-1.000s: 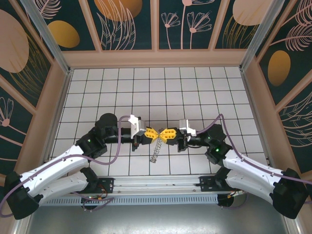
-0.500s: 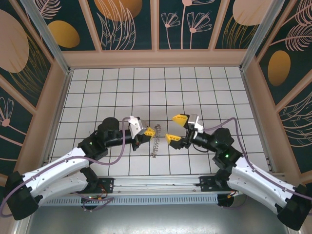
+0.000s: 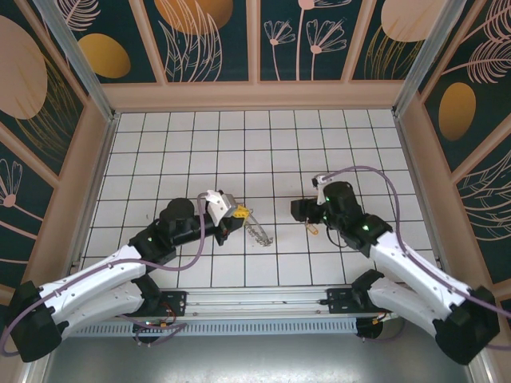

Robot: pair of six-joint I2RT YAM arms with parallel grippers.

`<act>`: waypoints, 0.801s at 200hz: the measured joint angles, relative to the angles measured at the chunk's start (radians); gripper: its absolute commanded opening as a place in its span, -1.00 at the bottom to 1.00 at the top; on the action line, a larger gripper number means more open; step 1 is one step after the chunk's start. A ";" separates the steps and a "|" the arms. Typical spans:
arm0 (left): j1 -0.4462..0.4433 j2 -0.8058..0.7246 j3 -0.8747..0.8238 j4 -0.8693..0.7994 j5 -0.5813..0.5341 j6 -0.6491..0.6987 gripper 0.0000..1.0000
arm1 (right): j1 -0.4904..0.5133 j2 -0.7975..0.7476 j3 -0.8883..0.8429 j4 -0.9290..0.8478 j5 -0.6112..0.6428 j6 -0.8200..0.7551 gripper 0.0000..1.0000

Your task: Put the keys on the keyring

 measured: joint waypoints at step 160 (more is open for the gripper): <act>0.000 -0.018 -0.027 0.021 -0.047 -0.037 -1.00 | -0.105 0.290 -0.014 -0.097 -0.063 0.167 -0.28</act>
